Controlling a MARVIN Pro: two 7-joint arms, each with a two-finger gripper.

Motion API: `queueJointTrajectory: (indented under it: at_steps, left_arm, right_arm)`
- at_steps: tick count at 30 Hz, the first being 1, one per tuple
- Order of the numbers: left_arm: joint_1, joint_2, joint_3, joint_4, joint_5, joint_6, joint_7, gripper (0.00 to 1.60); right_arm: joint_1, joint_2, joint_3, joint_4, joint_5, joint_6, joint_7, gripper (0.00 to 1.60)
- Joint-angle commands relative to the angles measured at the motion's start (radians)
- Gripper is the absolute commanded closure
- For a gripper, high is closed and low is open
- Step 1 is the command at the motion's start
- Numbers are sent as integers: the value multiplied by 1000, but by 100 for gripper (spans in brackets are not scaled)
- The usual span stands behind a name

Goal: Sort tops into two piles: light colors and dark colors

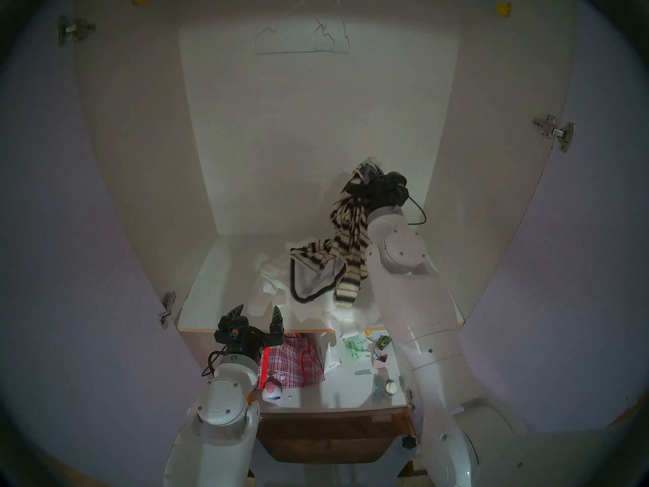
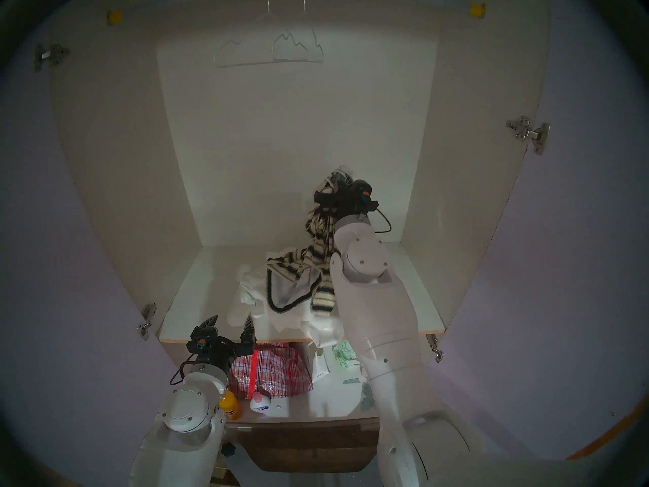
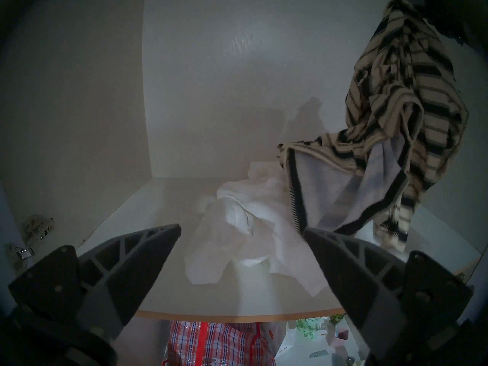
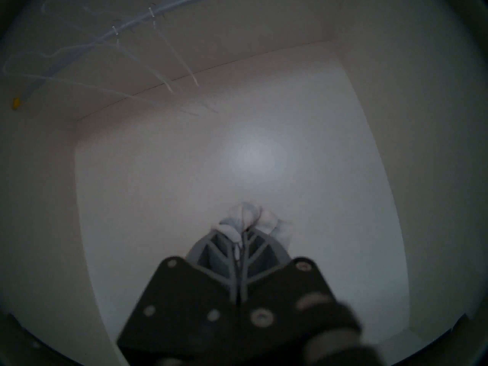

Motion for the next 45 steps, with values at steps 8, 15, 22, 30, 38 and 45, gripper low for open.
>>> queueJointTrajectory:
  at_steps: [8,15,22,30,38,45]
  left_arm:
    - [-8,1,3,-26,-2,-6,-4,0]
    - [-9,1,3,-26,-2,-6,-4,0]
    - [-9,1,3,-25,-1,-6,-3,0]
    - [-10,1,3,-24,-1,-6,-2,0]
    - [-10,1,4,-24,-1,-6,-2,0]
    - [-9,2,4,-26,-2,-6,-2,0]
  right_arm:
    - [255,31,147,225,-55,-73,-77,160]
    - [322,86,202,397,-86,-151,-96,160]
    - [456,145,217,600,-88,-182,-100,160]
    - [585,235,247,821,-84,-239,-128,160]
    - [716,280,264,1009,-75,-289,-125,160]
    - [737,266,249,1035,-89,-347,-104,160]
